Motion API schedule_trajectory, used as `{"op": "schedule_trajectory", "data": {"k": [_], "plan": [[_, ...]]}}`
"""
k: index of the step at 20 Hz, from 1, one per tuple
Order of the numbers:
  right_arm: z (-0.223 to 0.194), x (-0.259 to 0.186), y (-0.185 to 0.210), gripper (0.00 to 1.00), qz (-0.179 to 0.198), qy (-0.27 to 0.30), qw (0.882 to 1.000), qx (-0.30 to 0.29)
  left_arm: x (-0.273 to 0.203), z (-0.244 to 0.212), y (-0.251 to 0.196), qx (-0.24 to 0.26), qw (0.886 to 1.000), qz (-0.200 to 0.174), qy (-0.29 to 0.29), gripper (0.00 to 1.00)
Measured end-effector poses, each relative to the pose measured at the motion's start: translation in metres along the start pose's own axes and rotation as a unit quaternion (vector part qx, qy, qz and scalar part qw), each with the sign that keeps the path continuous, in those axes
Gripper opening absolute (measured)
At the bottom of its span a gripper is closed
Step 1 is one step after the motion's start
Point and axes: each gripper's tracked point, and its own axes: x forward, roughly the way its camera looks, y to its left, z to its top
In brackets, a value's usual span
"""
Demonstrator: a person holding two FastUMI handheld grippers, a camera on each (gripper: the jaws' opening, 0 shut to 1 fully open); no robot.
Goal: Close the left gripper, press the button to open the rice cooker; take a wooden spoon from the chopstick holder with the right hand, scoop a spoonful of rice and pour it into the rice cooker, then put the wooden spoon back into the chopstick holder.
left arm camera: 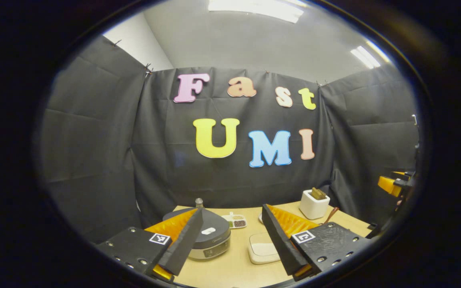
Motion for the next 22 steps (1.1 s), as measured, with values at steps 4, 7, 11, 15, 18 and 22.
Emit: {"op": "schedule_trajectory", "data": {"k": [4,7,11,15,18,22], "plan": [[0.002,0.000,-0.002,0.98,0.000,0.001,1.000,0.012,-0.001,-0.005,-0.001,0.002,1.000,-0.007,0.007,0.95],[-0.007,0.001,-0.007,0.97,-0.002,0.011,1.000,0.011,0.001,-0.012,-0.006,0.004,1.000,-0.009,0.016,0.94],[-0.018,0.006,-0.020,0.98,-0.005,0.031,1.000,0.001,0.009,-0.024,-0.025,0.006,0.999,-0.015,0.039,0.95],[-0.012,0.024,-0.035,0.98,0.001,0.037,0.999,-0.001,0.019,-0.020,-0.047,0.008,0.998,-0.014,0.060,0.75],[-0.009,0.046,-0.045,0.97,0.018,0.042,0.999,0.003,0.029,-0.025,-0.064,0.012,0.995,-0.001,0.095,0.64],[-0.007,0.068,-0.064,0.98,0.041,0.034,0.999,0.011,0.037,-0.028,-0.085,0.003,0.991,0.026,0.129,0.24]]}}
